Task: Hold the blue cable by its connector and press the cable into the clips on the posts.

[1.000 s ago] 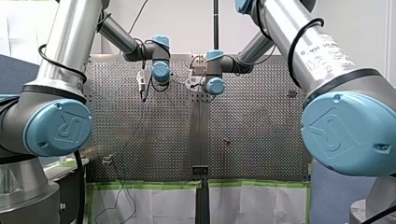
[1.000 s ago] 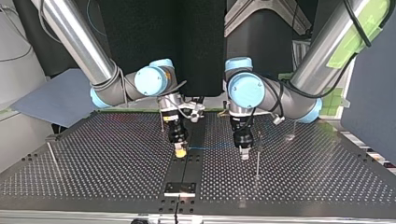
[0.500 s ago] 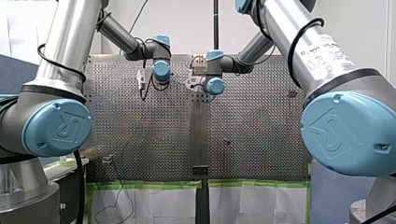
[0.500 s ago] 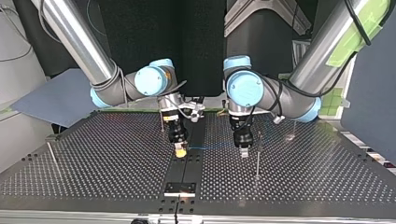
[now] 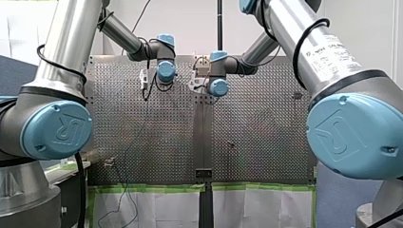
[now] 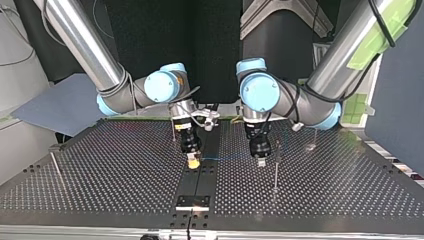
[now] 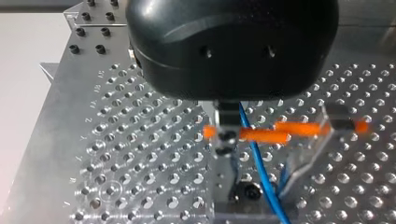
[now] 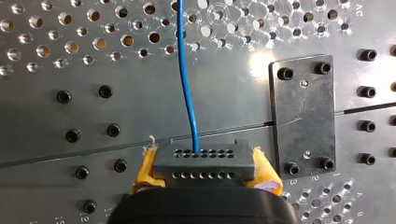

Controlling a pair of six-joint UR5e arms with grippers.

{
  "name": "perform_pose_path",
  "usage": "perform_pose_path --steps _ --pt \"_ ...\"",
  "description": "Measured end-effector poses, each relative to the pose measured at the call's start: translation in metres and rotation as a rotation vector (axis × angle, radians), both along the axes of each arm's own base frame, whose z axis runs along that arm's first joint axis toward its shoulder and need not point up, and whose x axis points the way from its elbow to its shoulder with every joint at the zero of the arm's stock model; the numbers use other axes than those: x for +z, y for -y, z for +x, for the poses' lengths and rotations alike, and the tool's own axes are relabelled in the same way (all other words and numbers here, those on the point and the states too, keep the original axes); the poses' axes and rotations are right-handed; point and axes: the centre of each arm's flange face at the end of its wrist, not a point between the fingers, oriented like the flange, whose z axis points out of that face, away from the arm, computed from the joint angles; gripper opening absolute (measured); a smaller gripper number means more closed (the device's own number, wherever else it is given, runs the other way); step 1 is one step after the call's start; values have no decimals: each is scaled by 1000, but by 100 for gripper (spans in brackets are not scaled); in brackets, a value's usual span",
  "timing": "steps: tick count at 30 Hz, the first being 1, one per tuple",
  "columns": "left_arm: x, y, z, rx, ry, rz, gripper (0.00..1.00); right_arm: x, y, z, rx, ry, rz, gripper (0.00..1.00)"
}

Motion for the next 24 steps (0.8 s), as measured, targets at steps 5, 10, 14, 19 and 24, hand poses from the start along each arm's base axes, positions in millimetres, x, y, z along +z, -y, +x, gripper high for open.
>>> perform_pose_path --steps 5,10,14,19,24 --pt "1 2 0 -8 11 -7 0 0 -1 1 1 1 0 0" --pt "2 7 -1 -22 20 -21 0 -1 0 -1 -2 0 6 0" --pt "1 13 -5 -34 21 -45 0 -7 1 -5 -14 -7 20 0" --pt "-6 25 -11 -56 10 -67 0 -26 0 -15 -41 -27 53 0" --pt "-29 41 -13 -80 -29 -51 0 -48 -4 -25 -52 -53 91 0"
